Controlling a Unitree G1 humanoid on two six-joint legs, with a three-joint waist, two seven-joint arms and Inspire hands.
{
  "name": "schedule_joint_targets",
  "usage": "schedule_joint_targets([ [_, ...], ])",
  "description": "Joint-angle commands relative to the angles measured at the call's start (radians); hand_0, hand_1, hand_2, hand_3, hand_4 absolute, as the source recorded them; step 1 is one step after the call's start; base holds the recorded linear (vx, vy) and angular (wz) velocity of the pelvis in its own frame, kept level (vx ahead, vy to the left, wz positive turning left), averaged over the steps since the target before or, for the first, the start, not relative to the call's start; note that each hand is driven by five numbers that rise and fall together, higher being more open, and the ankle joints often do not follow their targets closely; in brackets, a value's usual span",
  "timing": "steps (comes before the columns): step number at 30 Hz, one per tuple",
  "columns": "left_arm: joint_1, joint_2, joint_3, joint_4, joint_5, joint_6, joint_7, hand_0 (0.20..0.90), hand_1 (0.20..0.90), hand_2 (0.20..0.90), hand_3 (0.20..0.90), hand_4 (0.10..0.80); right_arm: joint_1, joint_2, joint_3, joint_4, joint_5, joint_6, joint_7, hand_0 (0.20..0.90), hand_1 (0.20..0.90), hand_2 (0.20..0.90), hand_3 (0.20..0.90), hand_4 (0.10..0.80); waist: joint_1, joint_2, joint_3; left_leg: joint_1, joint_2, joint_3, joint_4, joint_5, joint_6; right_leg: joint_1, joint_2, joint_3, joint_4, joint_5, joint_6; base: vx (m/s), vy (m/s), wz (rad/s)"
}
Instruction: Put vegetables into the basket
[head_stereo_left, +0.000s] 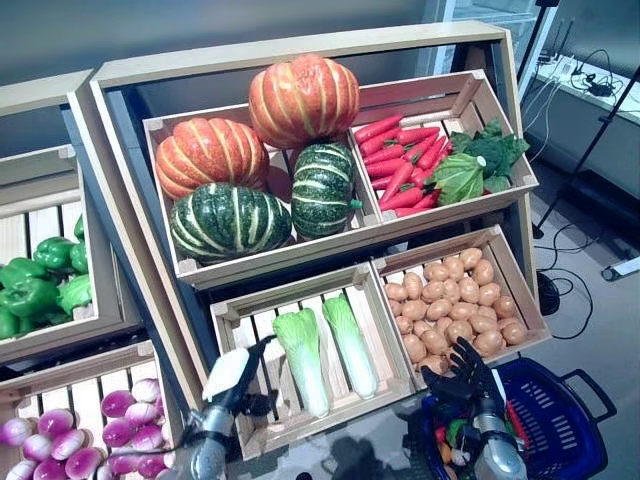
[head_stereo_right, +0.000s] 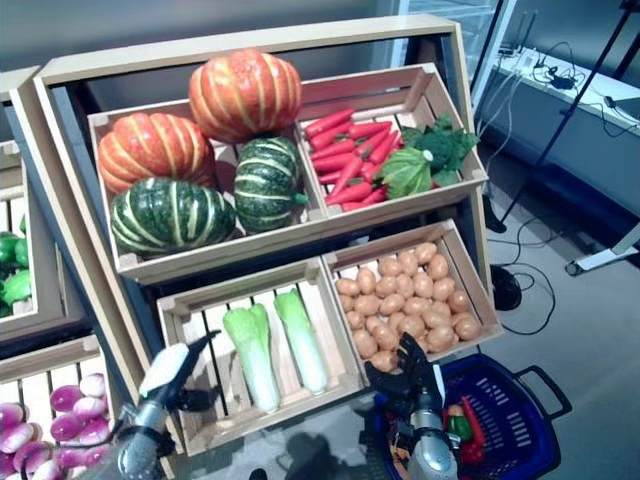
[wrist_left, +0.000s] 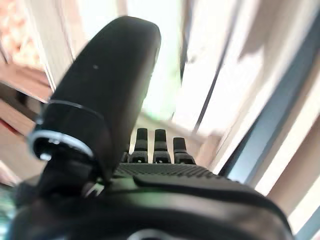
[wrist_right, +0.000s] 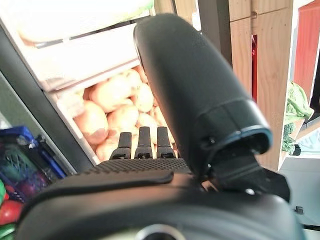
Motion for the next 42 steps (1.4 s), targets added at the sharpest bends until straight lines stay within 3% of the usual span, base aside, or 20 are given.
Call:
schedule_joint_targets([
  [1,-0.146,0.107,-0.01,-0.025,0.168,0.063,0.099,0.9,0.9,0.9,0.9,0.8,-0.1,-0.024,-0.027,-0.103,0.001,-0.079,0.005,0.9,0.9,0.9,0.9,0.8,-0.023,-0.03,-0.002,0.078,-0.019,0.06,0.028,-0.119,-0.021,-0.043,-0.035,0.068,0.011,0.053,0.009,0.052,0.037,-0.1],
  [4,-0.177,0.165,-0.088,-0.027,0.291,0.164,0.057,0.9,0.9,0.9,0.9,0.8,-0.113,-0.044,-0.022,-0.107,-0.013,-0.071,0.018,0.9,0.9,0.9,0.9,0.8,-0.039,-0.023,0.002,0.07,-0.016,0.069,0.062,-0.126,-0.021,-0.05,-0.036,0.078,0.042,0.04,0.008,0.052,0.045,-0.02],
  [7,-0.226,0.197,-0.16,-0.013,0.363,0.203,0.04,0.9,0.9,0.9,0.9,0.8,-0.131,-0.061,-0.01,-0.111,-0.013,-0.065,0.02,0.9,0.9,0.9,0.9,0.8,-0.049,-0.02,0.017,0.043,-0.011,0.071,0.112,-0.135,-0.021,-0.08,-0.041,0.083,0.096,0.021,0.003,-0.006,0.045,-0.05],
  [8,-0.281,0.22,-0.23,-0.015,0.368,0.232,0.014,0.9,0.9,0.9,0.9,0.8,-0.156,-0.08,0.001,-0.103,-0.004,-0.064,0.02,0.9,0.9,0.9,0.9,0.8,-0.057,-0.015,0.035,0.017,-0.009,0.062,0.146,-0.139,-0.021,-0.107,-0.044,0.091,0.135,0.009,-0.002,-0.069,0.065,-0.1],
  [13,-0.42,0.241,-0.343,0.001,0.386,0.25,-0.014,0.9,0.9,0.9,0.9,0.8,-0.231,-0.132,0.027,-0.091,0.02,-0.073,0.015,0.9,0.9,0.9,0.9,0.8,-0.068,-0.004,0.096,-0.084,-0.006,0.055,0.271,-0.164,-0.029,-0.205,-0.056,0.096,0.251,-0.035,-0.021,-0.138,0.079,-0.11],
  [20,-0.573,0.297,-0.389,0.003,0.402,0.239,0.019,0.9,0.9,0.9,0.9,0.8,-0.333,-0.2,0.034,-0.112,0.055,-0.086,0.014,0.9,0.9,0.9,0.9,0.8,-0.081,-0.023,0.191,-0.296,0.043,0.069,0.545,-0.247,-0.033,-0.41,-0.086,0.114,0.5,-0.107,-0.051,-0.256,0.026,0.08],
  [27,-0.659,0.316,-0.418,0.038,0.461,0.179,0.126,0.9,0.9,0.9,0.9,0.8,-0.388,-0.218,0.024,-0.092,0.086,-0.117,0.006,0.9,0.9,0.9,0.9,0.8,-0.081,-0.04,0.23,-0.434,0.102,0.067,0.776,-0.364,-0.029,-0.546,-0.138,0.128,0.739,-0.192,-0.045,-0.112,-0.007,0.05],
  [35,-0.714,0.34,-0.451,0.046,0.529,0.108,0.186,0.9,0.9,0.9,0.9,0.8,-0.408,-0.228,0.005,-0.098,0.106,-0.12,-0.008,0.9,0.9,0.9,0.9,0.8,-0.083,-0.044,0.239,-0.514,0.124,0.039,0.914,-0.446,-0.037,-0.645,-0.171,0.149,0.9,-0.259,-0.026,-0.029,-0.014,0.01],
  [42,-0.776,0.347,-0.482,0.021,0.523,0.054,0.239,0.9,0.9,0.9,0.9,0.8,-0.426,-0.236,-0.009,-0.098,0.102,-0.114,-0.023,0.9,0.9,0.9,0.9,0.8,-0.086,-0.045,0.247,-0.608,0.129,0.012,1.016,-0.473,-0.039,-0.741,-0.182,0.166,1.002,-0.283,-0.027,-0.042,-0.027,0.01],
])
